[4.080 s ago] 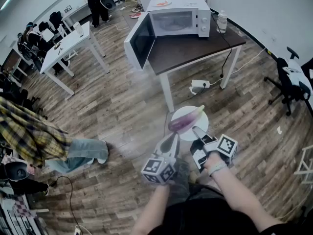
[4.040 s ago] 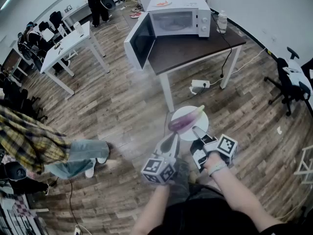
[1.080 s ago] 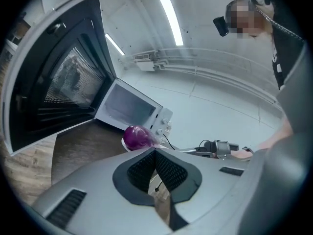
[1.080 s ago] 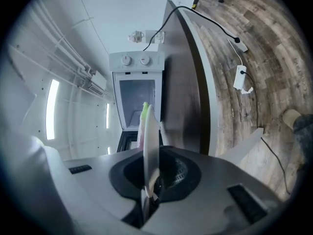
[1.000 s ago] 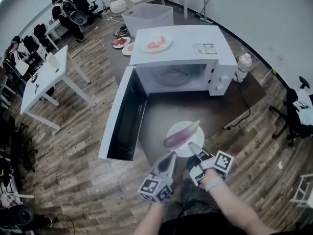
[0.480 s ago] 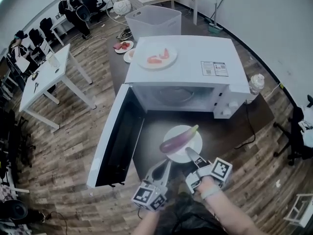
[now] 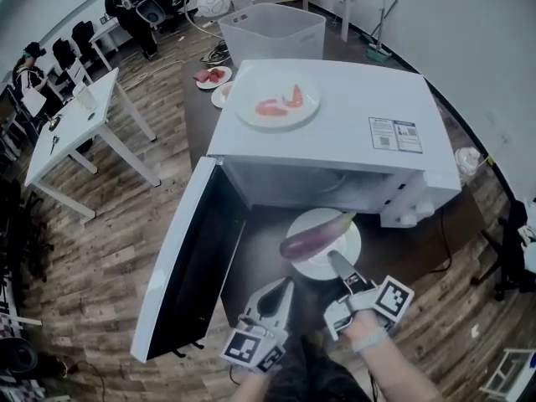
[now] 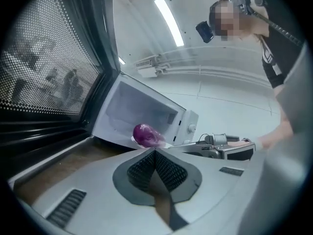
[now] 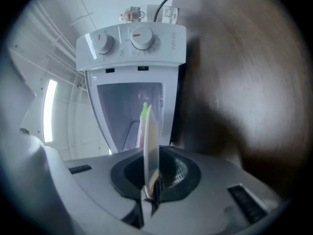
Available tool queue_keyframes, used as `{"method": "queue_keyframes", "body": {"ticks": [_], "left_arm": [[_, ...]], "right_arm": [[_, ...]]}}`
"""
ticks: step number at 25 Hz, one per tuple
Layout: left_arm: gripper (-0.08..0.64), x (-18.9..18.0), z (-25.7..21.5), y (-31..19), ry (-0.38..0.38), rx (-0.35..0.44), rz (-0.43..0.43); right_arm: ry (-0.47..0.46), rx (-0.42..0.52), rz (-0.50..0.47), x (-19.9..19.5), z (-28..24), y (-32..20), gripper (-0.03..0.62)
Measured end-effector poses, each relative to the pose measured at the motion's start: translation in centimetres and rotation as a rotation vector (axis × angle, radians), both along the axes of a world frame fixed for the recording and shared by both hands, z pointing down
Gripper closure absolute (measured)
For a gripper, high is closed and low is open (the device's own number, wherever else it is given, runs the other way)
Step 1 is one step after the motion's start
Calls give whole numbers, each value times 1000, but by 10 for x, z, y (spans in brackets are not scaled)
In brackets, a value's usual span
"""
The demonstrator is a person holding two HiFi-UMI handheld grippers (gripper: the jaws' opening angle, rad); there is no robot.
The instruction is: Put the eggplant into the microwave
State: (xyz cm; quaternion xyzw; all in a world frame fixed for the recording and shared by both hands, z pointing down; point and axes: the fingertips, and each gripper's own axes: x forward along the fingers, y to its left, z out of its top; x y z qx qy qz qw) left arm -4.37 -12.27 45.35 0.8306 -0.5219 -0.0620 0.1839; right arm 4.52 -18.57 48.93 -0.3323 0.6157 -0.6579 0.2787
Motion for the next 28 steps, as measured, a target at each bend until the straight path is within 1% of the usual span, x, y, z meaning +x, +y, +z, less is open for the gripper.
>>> {"method": "queue_keyframes", "body": {"ticks": [2, 5, 10, 13, 16, 20, 25, 28], "left_arm": [[560, 0, 0, -12, -13, 9, -7], [560, 1, -1, -27, -10, 18, -11], [560, 5, 5, -35, 8, -19, -4], [560, 4, 7, -43, 7, -28, -7], [560, 5, 10, -51, -2, -47, -14], [560, 10, 13, -59, -2, -53, 5], [560, 17, 13, -73, 24, -62, -1], [560, 18, 13, -78, 4, -62, -7]], "right_arm": [[1, 13, 1, -3, -3, -10, 575], [-13, -2, 2, -10, -1, -21, 575], [-39, -23, 25, -16, 7, -34, 575], [-50, -14, 37, -18, 5, -44, 575], [-47, -2, 40, -20, 4, -51, 575], [-35, 10, 47, -20, 4, -59, 575], [-27, 19, 59, -17, 6, -68, 575], [-28, 25, 65, -16, 6, -74, 575]]}}
